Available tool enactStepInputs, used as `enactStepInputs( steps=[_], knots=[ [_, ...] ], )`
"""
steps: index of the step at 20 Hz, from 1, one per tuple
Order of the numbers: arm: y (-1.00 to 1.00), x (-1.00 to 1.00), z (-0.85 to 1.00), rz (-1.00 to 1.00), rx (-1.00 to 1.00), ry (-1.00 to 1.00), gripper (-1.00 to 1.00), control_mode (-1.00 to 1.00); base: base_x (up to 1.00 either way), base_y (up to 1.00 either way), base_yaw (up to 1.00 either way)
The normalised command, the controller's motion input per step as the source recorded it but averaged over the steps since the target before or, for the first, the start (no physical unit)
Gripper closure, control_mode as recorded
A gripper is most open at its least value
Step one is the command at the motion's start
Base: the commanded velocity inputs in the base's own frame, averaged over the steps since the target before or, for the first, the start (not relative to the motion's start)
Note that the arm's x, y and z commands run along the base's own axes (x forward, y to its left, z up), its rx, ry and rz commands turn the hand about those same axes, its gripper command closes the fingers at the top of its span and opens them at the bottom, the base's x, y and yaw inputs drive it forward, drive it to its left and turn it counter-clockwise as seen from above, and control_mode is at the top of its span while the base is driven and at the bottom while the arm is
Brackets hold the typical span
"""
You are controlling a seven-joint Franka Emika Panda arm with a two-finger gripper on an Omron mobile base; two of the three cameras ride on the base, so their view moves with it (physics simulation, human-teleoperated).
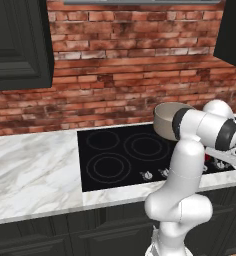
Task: Turn off the front right burner of the stove.
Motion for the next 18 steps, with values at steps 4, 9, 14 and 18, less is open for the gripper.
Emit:
enactStepInputs(
  steps=[4, 9, 14, 18],
  knots=[
    [0.05, -0.17, 0.00, -0.19, 0.01, 0.02, 1.00, -1.00, 0.00, 0.00, 0.00],
    [0.07, -0.19, 0.00, -0.26, 0.00, 0.01, 1.00, -1.00, 0.00, 0.00, 0.00],
    [0.16, -0.07, 0.00, -0.39, 0.00, 0.05, 1.00, -1.00, 0.00, 0.00, 0.00],
    [0.24, -0.03, 0.00, -0.43, 0.00, 0.07, 1.00, -1.00, 0.00, 0.00, 0.00]
  ],
)
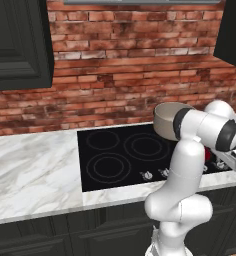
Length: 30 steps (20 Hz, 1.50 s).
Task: Turn off the front right burner of the stove.
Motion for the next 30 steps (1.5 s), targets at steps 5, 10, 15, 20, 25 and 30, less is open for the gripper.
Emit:
enactStepInputs(
  steps=[5, 10, 15, 20, 25, 30],
  knots=[
    [0.22, 0.00, 0.00, -0.43, 0.00, 0.08, 1.00, -1.00, 0.00, 0.00, 0.00],
    [0.20, -0.01, 0.00, -0.44, 0.00, 0.10, 1.00, -1.00, 0.00, 0.00, 0.00],
    [0.22, 0.00, 0.00, -0.49, 0.00, 0.13, 1.00, -1.00, 0.00, 0.00, 0.00],
    [0.22, 0.00, 0.00, -0.56, 0.03, 0.12, 1.00, -1.00, 0.00, 0.00, 0.00],
    [0.16, 0.00, -0.01, -0.59, 0.05, 0.09, 1.00, -1.00, 0.00, 0.00, 0.00],
    [0.03, 0.00, -0.09, -0.59, 0.07, 0.03, 1.00, -1.00, 0.00, 0.00, 0.00]
  ],
)
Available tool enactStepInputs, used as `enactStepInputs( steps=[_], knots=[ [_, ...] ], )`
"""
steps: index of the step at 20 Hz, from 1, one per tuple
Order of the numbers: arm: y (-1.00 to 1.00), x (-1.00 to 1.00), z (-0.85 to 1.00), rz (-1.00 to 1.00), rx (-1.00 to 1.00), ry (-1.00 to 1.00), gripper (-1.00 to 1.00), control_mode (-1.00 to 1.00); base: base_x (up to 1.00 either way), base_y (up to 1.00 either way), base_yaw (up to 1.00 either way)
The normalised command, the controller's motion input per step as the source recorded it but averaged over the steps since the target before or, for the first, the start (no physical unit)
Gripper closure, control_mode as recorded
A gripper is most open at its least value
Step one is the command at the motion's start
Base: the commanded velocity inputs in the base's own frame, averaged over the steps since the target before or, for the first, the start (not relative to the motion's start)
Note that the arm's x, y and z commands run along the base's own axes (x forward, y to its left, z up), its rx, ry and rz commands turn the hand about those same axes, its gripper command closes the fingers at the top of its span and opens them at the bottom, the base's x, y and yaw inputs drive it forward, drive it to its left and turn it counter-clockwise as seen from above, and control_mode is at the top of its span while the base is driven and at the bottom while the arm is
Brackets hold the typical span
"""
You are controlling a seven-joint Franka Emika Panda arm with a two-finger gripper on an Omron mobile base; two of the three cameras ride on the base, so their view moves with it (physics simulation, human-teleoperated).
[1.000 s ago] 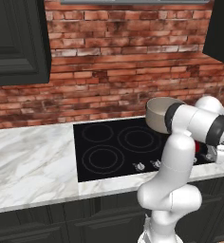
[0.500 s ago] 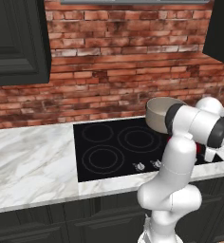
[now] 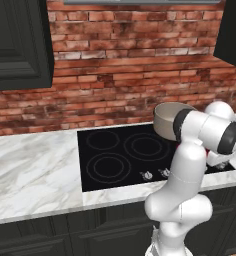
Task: Turn off the front right burner of the stove.
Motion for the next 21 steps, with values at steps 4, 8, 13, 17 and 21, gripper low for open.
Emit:
enactStepInputs(
  steps=[4, 8, 13, 17, 21],
  knots=[
    [0.12, 0.00, -0.16, -0.58, 0.05, 0.00, 1.00, -1.00, 0.00, 0.00, 0.00],
    [0.21, 0.00, -0.13, -0.59, 0.04, 0.00, 1.00, -1.00, 0.00, 0.00, 0.00],
    [0.29, 0.00, -0.15, -0.60, 0.01, 0.00, 1.00, -1.00, 0.00, 0.00, 0.00],
    [0.38, 0.00, -0.16, -0.60, 0.00, 0.00, 1.00, -1.00, 0.00, 0.00, 0.00],
    [0.22, 0.00, -0.13, -0.56, 0.00, 0.01, 1.00, -1.00, 0.00, 0.00, 0.00]
  ],
)
